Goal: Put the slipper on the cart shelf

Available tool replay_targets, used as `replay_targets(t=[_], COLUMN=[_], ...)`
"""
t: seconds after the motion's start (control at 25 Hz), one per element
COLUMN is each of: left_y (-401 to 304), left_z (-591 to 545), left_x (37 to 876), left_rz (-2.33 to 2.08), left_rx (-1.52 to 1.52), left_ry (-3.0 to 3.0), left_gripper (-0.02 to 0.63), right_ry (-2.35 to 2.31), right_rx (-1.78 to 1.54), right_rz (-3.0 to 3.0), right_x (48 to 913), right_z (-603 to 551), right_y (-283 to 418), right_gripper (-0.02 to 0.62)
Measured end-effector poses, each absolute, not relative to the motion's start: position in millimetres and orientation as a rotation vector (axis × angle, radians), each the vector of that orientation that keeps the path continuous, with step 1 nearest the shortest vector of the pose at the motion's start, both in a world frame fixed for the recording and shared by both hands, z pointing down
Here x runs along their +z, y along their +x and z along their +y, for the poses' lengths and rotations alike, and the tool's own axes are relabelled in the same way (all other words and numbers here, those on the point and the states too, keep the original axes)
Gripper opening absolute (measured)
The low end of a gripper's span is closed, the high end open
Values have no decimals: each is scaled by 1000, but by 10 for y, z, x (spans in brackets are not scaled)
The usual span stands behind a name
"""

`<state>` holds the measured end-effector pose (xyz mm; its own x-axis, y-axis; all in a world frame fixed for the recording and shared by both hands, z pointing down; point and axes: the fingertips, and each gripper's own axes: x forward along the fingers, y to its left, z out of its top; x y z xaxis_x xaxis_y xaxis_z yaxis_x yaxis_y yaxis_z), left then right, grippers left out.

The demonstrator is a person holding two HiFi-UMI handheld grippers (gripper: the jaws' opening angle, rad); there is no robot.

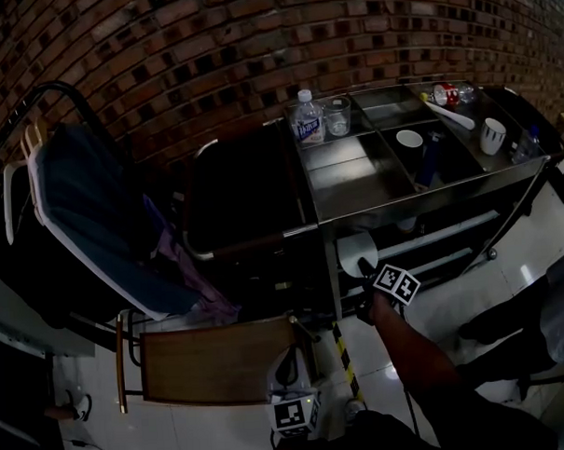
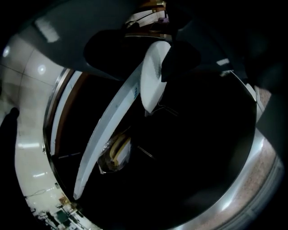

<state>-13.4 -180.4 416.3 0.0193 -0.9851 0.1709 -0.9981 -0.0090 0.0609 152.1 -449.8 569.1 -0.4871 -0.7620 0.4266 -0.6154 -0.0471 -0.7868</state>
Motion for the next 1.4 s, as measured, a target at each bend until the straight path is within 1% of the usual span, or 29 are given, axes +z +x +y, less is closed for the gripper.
replay_targets(t=[0.08,0.2,0.36,0.44,0.52,0.56,0.64,0.68,0.8,0.96,1.2,1.4], left_y=[-115,-101,-96,-61,-20,6,59,75,74,137,241,309], left_z=[-1820,-1825,-1834,-1857,-1885,-1901,-1946,-1969,-2003,-2040,-1966,-1899], left_x=[4089,4162,4185,4111,4107,4110,4042,3984,3842,3679,3422,3454], left_rz=[-2088,-2069,-2062,-2060,-2052,-2045,-2032,-2025,-2014,-2010,-2013,-2031], left_rx=[118,107,109,93,82,77,44,13,-78,-115,-126,-65], left_ry=[2122,2135,2136,2130,2133,2143,2162,2162,2153,2186,2232,2287], left_gripper=[15,15,15,15,15,15,15,15,15,15,15,15], right_ry=[-1566,-1690,-1755,-1755,-1781,-1783,-1737,-1701,-1599,-1531,-1478,-1456], right_rx=[-1521,-1364,-1115,-988,-755,-614,-392,-319,-118,127,104,129], right_rz=[2105,2215,2370,2445,2546,2605,2714,2756,2855,2900,2931,2908], right_x=[5682,5610,5378,5211,4953,4814,4559,4435,4072,3647,3489,3376], right_z=[-4518,-4519,-4460,-4376,-4225,-4120,-3891,-3779,-3426,-3014,-2684,-2436], right_y=[1552,1658,1785,1827,1856,1848,1794,1756,1614,1530,1558,1502], right_gripper=[257,292,293,305,305,284,185,157,104,2,2,2])
